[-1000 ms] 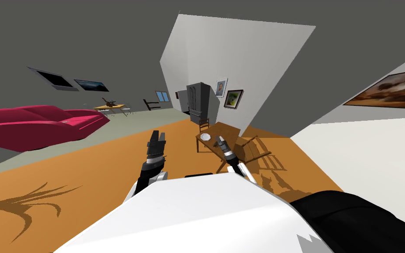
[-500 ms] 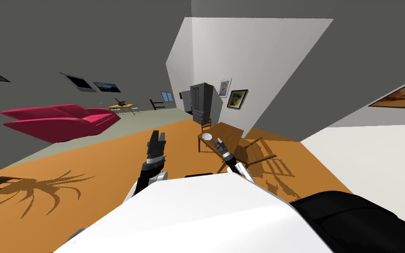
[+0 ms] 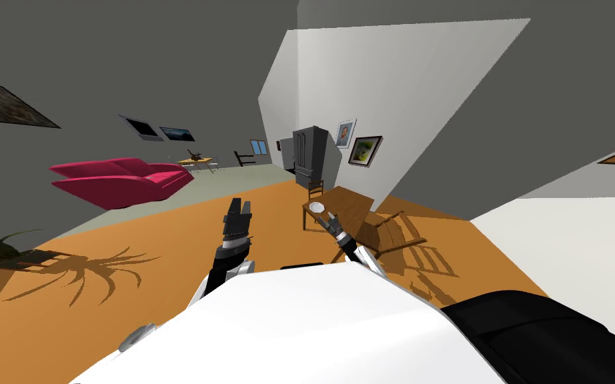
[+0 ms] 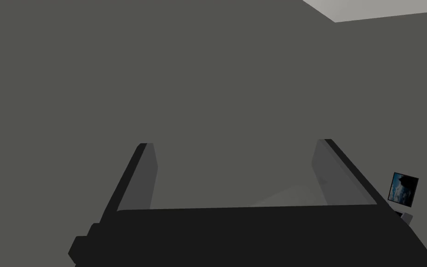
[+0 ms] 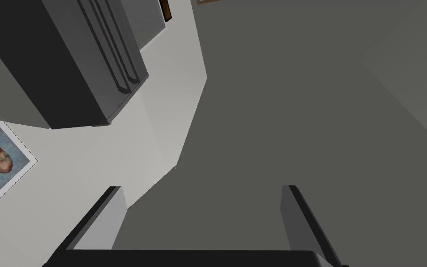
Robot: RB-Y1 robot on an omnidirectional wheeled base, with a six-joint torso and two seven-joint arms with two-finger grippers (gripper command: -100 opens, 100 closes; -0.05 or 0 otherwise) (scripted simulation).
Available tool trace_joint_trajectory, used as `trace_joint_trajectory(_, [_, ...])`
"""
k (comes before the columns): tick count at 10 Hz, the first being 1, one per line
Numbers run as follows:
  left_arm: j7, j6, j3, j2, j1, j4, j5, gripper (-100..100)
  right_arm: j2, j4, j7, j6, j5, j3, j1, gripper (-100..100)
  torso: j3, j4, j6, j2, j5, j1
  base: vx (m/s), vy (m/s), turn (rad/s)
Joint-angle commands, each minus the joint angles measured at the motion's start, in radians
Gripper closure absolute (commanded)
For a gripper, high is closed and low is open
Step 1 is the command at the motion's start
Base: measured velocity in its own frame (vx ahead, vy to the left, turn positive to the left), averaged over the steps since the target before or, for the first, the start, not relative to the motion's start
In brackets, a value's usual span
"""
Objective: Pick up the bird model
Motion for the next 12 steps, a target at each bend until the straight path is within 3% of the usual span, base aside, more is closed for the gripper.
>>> trace_joint_trajectory(1, [0.0, 0.0, 0.0, 0.0, 0.0, 0.0, 0.0, 0, -0.013, 0.04, 0.047, -0.014, 0.05, 0.003, -0.012, -100, 0.0, 0.0, 0.0, 0.0, 0.0, 0.0, -0.011, 0.0, 0.146])
trace_joint_trajectory(2, [0.0, 0.0, 0.0, 0.0, 0.0, 0.0, 0.0, 0, -0.013, 0.04, 0.047, -0.014, 0.072, 0.003, -0.012, -100, 0.0, 0.0, -0.001, 0.0, 0.0, 0.0, -0.01, -0.005, 0.073])
trace_joint_trajectory(5, [0.0, 0.0, 0.0, 0.0, 0.0, 0.0, 0.0, 0, -0.041, 0.128, 0.139, -0.043, 0.16, 0.001, -0.041, -100, 0.0, 0.0, 0.0, 0.0, 0.0, 0.0, -0.008, -0.005, 0.104])
trace_joint_trajectory(6, [0.0, 0.0, 0.0, 0.0, 0.0, 0.0, 0.0, 0, -0.041, 0.128, 0.14, -0.043, 0.192, 0.001, -0.041, -100, 0.0, 0.0, 0.0, -0.001, 0.0, 0.0, 0.0, -0.004, 0.074])
trace_joint_trajectory(7, [0.0, 0.0, 0.0, 0.0, 0.0, 0.0, 0.0, 0, -0.056, 0.174, 0.181, -0.058, 0.222, -0.002, -0.057, -100, -0.001, 0.0, 0.0, -0.001, 0.0, 0.0, 0.007, -0.003, 0.127])
trace_joint_trajectory(8, [0.0, 0.0, 0.0, 0.0, 0.0, 0.0, 0.0, 0, -0.056, 0.174, 0.188, -0.058, 0.249, -0.002, -0.057, -100, -0.001, 0.0, 0.0, -0.001, 0.0, 0.0, 0.01, -0.006, 0.046])
trace_joint_trajectory(9, [0.0, 0.0, 0.0, 0.0, 0.0, 0.0, 0.0, 0, -0.072, 0.221, 0.23, -0.071, 0.276, -0.007, -0.073, -100, -0.001, 0.0, 0.0, -0.001, 0.0, 0.0, 0.016, -0.004, 0.088])
trace_joint_trajectory(10, [0.0, 0.0, 0.0, 0.0, 0.0, 0.0, 0.0, 0, -0.072, 0.221, 0.236, -0.071, 0.305, -0.007, -0.073, -100, -0.001, 0.0, 0.0, -0.002, 0.0, 0.0, 0.018, -0.008, 0.049])
trace_joint_trajectory(11, [0.0, 0.0, 0.0, 0.0, 0.0, 0.0, 0.0, 0, -0.088, 0.268, 0.284, -0.085, 0.334, -0.013, -0.09, -100, -0.001, -0.001, 0.0, -0.002, 0.0, 0.0, 0.027, -0.006, 0.093])
trace_joint_trajectory(12, [0.0, 0.0, 0.0, 0.0, 0.0, 0.0, 0.0, 0, -0.088, 0.268, 0.284, -0.085, 0.364, -0.013, -0.09, -100, -0.001, -0.001, 0.0, -0.003, 0.0, 0.0, 0.027, -0.005, 0.048])
